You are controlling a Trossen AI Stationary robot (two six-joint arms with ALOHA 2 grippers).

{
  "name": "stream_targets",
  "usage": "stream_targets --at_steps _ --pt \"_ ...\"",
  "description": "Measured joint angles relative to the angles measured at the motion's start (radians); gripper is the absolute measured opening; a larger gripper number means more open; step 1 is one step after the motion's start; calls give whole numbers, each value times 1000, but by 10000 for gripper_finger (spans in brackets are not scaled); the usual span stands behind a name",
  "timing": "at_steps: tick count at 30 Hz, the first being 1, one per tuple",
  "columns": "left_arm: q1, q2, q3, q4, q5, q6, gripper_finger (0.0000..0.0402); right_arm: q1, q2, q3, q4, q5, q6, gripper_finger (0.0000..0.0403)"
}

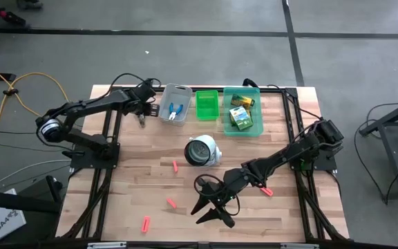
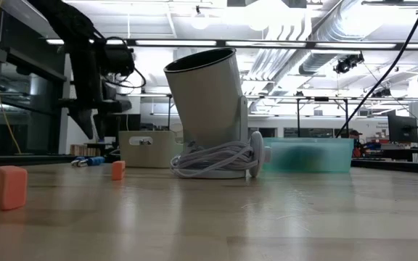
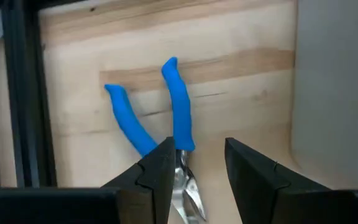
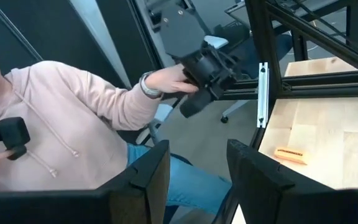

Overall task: Pick & Place School Supplies
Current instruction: Put the blue hole puncher into the gray bin

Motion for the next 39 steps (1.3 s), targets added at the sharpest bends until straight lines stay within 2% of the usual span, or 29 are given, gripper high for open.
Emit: stream_targets --at_steps 4,9,13,18,33,39 --pt "6 67 0 44 24 107 133 0 0 0 0 -26 0 149" --pt "34 160 0 63 27 159 133 0 0 0 -1 -29 0 149" --pt "62 196 4 73 70 168 133 0 0 0 -19 -29 0 149" --pt "91 194 2 96 89 223 133 -5 0 0 -34 -30 0 149" --pt "159 130 -2 150 134 247 133 -12 0 0 -35 -27 3 149" --pt "204 130 -2 150 189 352 133 -13 0 0 -35 -27 4 149"
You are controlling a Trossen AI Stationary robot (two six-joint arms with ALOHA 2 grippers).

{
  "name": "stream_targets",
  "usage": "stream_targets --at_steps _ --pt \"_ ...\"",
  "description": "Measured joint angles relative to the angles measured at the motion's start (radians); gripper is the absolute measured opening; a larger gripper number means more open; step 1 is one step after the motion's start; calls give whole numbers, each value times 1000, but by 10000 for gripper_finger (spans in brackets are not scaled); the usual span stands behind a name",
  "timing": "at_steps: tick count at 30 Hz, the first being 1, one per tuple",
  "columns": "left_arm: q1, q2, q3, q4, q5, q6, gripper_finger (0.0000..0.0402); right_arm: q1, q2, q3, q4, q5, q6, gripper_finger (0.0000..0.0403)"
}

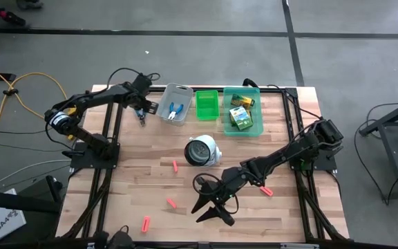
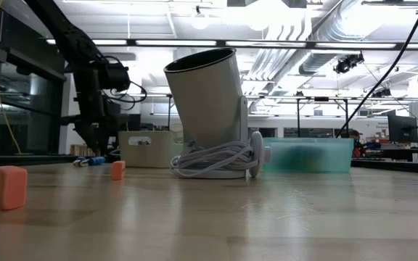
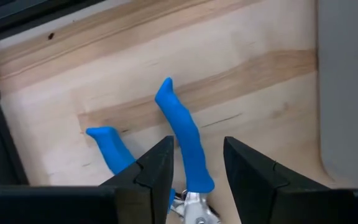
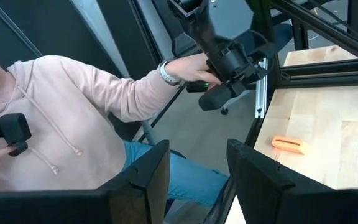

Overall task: Pick & Place School Supplies
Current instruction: Put the blue hole puncher into the gray bin

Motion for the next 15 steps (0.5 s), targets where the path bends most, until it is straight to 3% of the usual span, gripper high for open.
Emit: stream_targets --at_steps 7,15 --pt "48 0 0 -1 74 117 133 0 0 0 0 0 0 149" --pt "85 29 0 -2 117 129 133 0 0 0 16 1 0 149"
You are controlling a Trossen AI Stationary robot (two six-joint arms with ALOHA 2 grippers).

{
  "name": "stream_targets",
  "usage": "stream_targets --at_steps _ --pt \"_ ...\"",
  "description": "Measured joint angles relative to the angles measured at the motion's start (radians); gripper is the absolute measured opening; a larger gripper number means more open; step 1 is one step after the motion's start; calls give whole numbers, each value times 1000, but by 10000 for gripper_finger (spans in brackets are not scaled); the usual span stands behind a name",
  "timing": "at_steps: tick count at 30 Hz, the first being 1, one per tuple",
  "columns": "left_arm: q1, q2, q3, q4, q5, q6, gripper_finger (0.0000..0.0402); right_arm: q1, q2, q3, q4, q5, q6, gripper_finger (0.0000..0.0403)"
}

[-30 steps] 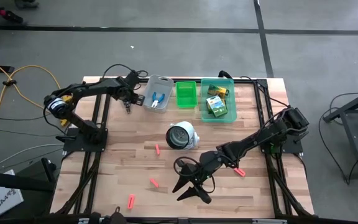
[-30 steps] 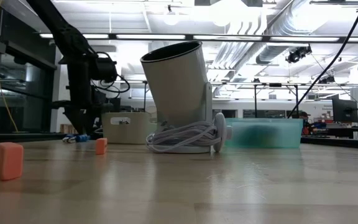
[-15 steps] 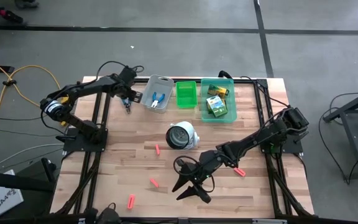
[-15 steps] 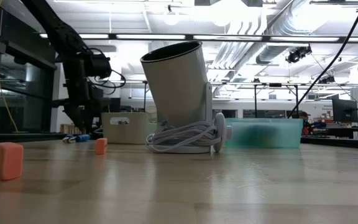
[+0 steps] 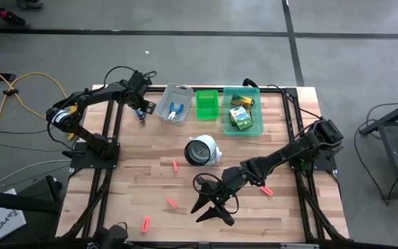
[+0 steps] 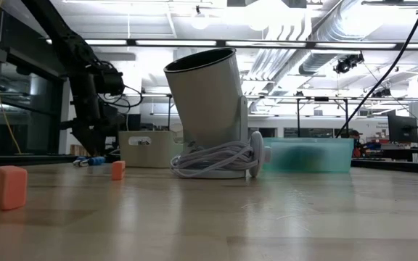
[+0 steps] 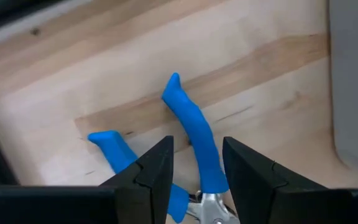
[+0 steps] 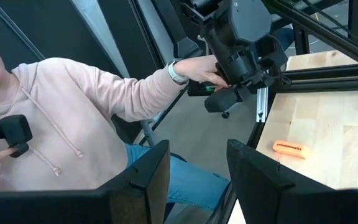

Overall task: Pick & Place School Supplies
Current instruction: Put the blue hole puncher into the gray bin

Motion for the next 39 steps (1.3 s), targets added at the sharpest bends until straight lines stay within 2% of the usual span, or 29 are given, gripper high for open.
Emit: stream_targets --at_steps 6,39 --pt "-7 21 0 -4 23 -16 133 0 0 0 8 0 22 149" --pt "-26 21 1 -57 -4 -27 133 1 0 0 30 -23 23 149"
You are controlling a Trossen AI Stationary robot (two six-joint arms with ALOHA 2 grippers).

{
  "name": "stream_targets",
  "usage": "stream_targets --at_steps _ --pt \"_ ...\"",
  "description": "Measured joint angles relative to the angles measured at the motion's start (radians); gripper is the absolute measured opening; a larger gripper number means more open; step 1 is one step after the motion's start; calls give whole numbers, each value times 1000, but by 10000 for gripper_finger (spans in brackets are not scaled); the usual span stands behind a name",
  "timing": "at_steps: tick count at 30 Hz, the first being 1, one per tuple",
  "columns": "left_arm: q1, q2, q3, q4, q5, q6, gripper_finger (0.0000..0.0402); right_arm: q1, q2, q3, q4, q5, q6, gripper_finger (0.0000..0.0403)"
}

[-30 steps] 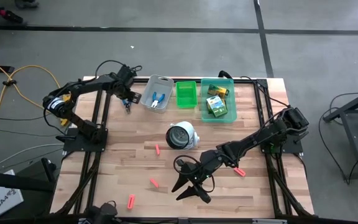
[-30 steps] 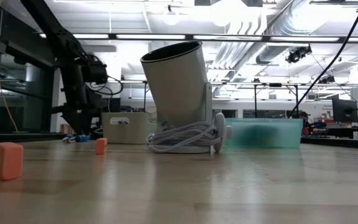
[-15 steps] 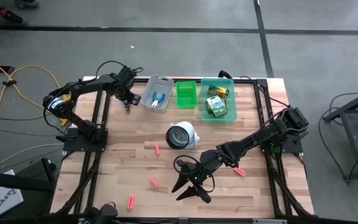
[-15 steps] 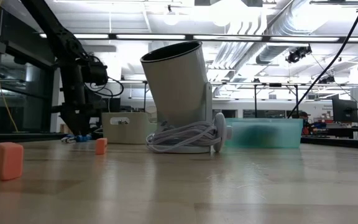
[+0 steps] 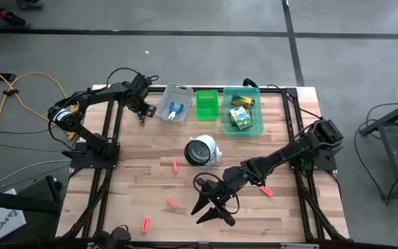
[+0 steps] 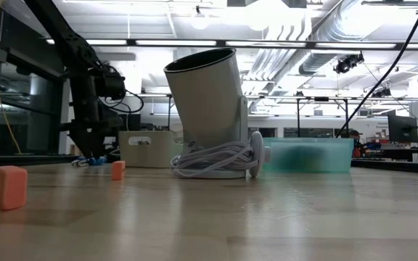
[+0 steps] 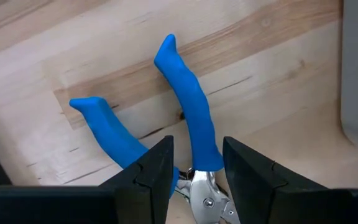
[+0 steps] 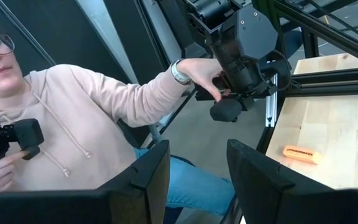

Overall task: Pick & Place School Supplies
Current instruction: Put the blue hole puncher into the gray bin

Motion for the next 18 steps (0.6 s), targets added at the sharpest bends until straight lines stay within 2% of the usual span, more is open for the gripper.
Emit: stream_targets --at_steps 18 --pt "0 0 0 6 -36 3 133 0 0 0 0 0 0 149"
